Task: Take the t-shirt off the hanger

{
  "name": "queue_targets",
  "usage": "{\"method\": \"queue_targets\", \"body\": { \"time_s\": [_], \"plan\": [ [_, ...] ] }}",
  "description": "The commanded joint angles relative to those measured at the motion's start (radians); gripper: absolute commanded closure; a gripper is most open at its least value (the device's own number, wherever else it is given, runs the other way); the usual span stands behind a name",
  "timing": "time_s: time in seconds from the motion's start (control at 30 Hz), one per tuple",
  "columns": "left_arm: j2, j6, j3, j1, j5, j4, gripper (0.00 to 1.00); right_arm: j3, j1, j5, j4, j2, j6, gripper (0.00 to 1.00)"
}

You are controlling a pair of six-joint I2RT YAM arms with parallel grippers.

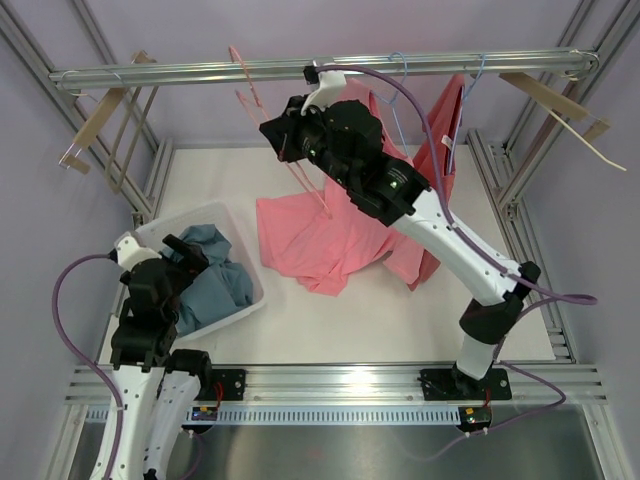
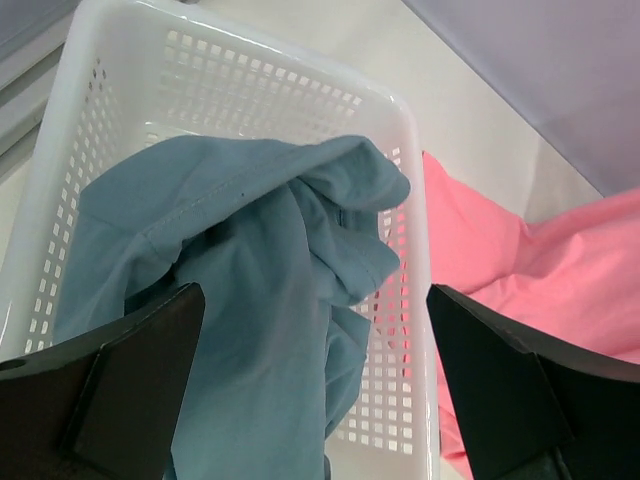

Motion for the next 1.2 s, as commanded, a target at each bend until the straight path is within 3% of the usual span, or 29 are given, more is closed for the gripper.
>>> {"method": "queue_targets", "body": {
  "time_s": [0.0, 0.2, 0.43, 0.6, 0.83, 0.93, 0.97, 1.07, 1.17],
  "plan": [
    [-0.001, 0.048, 0.039, 0.005, 0.103, -0.038, 0.01, 0.148, -0.036, 0.029, -0.007, 0.081, 0.006, 1.0],
    [-0.096, 0.106, 0.037, 0.005, 0.251, 0.019, 0.01, 0.213, -0.065, 0.01, -0.023, 0.176, 0.048, 1.0],
    [-0.136, 0.252, 0.184, -0.027, 0.33, 0.002, 0.01, 0.192, -0.087, -0.002, -0.006, 0.215, 0.08, 1.0],
    [-0.129, 0.301, 0.217, -0.033, 0.649, 0.07, 0.01, 0.095, -0.087, -0.021, 0.031, 0.195, 0.105, 1.0],
    [-0.112, 0.302, 0.198, -0.038, 0.826, 0.102, 0.01, 0.032, -0.087, -0.038, 0.068, 0.192, 0.143, 1.0],
    [-0.107, 0.29, 0.215, -0.038, 0.852, 0.102, 0.01, 0.003, -0.087, -0.039, 0.057, 0.163, 0.134, 0.84],
    [-0.107, 0.286, 0.22, -0.038, 0.857, 0.102, 0.01, -0.011, -0.087, -0.042, 0.05, 0.131, 0.128, 0.68],
    [-0.095, 0.25, 0.238, -0.038, 0.898, 0.102, 0.01, -0.072, -0.085, -0.067, 0.036, 0.034, 0.1, 0.42],
    [-0.089, 0.195, 0.234, -0.038, 0.947, 0.116, 0.01, -0.168, -0.087, -0.087, 0.004, -0.093, 0.036, 0.34]
  ]
}}
